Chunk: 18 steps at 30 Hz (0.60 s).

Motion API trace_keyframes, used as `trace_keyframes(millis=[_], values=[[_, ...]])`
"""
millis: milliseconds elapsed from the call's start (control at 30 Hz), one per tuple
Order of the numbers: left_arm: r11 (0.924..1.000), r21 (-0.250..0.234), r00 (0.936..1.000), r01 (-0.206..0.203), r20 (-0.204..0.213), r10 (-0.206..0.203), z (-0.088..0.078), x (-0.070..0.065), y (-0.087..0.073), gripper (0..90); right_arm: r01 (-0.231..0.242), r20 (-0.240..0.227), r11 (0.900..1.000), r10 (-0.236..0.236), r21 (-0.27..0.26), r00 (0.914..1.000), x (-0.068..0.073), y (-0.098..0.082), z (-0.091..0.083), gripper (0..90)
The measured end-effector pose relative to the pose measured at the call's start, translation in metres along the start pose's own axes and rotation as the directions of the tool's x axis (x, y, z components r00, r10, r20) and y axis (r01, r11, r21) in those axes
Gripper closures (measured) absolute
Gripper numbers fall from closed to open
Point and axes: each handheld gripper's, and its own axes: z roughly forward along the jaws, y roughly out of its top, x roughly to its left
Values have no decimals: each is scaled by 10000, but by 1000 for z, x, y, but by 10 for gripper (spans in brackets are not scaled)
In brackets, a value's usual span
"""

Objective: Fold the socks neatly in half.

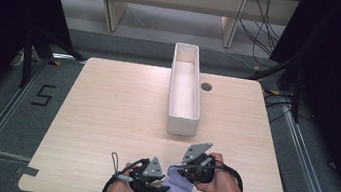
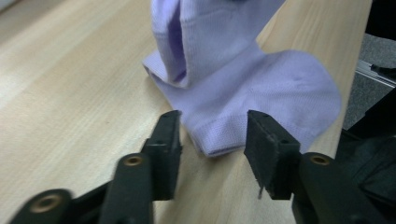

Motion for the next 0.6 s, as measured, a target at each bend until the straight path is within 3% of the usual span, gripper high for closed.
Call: trace_keyframes(millis=[67,133,200,300,367,600], values=[[9996,-272,9998,75,172,-70,-4,-4,0,595,-3,44,10000,3,2,10000,0,0,0,826],[9996,-260,9991,-133,391,143,-8,-9,-1,620,-20,92,10000,19,13,10000,-1,0,0,827],[9997,-243,9972,-78,736,95,-8,-17,-1,639,-22,129,10000,22,-5,9999,-1,0,0,828],[9995,-210,9901,-246,1379,272,-4,-27,1,680,-5,171,10000,5,34,9999,-2,2,-1,828],[9994,-182,9873,-289,1560,313,-2,-29,2,716,-30,171,10000,29,76,9999,-2,2,0,829],[9986,-51,9861,-534,1574,536,8,-28,6,894,25,259,10000,-25,19,9997,-5,2,-1,829]])
